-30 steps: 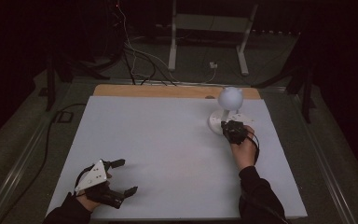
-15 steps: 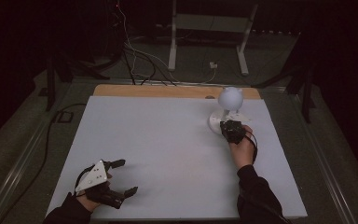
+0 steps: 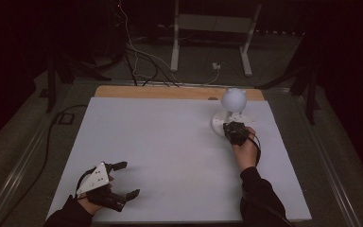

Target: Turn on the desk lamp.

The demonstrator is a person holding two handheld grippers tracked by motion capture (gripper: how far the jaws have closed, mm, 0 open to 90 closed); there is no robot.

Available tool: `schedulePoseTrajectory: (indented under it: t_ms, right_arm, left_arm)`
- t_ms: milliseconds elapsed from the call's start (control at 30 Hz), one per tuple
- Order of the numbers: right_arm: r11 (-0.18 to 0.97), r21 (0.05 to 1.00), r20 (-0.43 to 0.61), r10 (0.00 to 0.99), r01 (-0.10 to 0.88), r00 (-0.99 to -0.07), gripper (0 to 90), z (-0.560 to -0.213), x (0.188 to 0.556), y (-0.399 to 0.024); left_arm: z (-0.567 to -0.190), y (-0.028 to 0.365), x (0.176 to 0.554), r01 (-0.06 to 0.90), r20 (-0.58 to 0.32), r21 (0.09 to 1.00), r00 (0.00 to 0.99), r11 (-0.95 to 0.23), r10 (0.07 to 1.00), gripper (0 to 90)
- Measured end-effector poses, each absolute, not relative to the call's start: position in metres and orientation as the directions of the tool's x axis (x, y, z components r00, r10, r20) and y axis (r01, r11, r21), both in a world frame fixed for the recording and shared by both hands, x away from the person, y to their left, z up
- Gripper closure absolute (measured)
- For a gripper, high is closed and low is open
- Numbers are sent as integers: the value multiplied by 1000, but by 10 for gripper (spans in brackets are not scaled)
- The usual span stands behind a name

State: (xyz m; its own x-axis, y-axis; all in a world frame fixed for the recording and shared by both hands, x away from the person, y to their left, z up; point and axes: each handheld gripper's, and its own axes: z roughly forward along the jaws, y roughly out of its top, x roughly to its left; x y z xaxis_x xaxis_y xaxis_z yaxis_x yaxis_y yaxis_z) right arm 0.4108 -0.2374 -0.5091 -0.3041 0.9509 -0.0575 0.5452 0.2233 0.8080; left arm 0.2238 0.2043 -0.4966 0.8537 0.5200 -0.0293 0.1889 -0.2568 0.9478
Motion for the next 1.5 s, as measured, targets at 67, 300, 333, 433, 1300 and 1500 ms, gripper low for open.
schedulePoseTrajectory:
  t_ms: [67, 300, 333, 433, 1300, 1500]
  right_arm:
    - [222, 809, -57, 951, 544, -303, 900, -509, 411, -237]
    - [226, 809, -61, 950, 542, -306, 900, -510, 411, -237]
    - [225, 809, -60, 951, 542, -305, 900, -510, 411, -237]
    - [224, 808, -63, 952, 544, -299, 900, -510, 410, -236]
    - [167, 866, 25, 927, 472, -373, 420, -485, 400, -235]
    - [136, 863, 73, 919, 486, -387, 119, -483, 395, -239]
  left_arm:
    - [-497, 204, 224, 188, -28, 948, 854, -258, 519, 3]
    - [-497, 204, 224, 189, -28, 946, 855, -261, 518, 3]
    - [-497, 204, 224, 188, -26, 946, 855, -263, 519, 3]
    - [-497, 203, 224, 190, -25, 944, 856, -269, 517, 3]
    - [-497, 204, 224, 190, -28, 946, 855, -262, 519, 4]
    - [-497, 204, 224, 189, -27, 947, 854, -261, 519, 3]
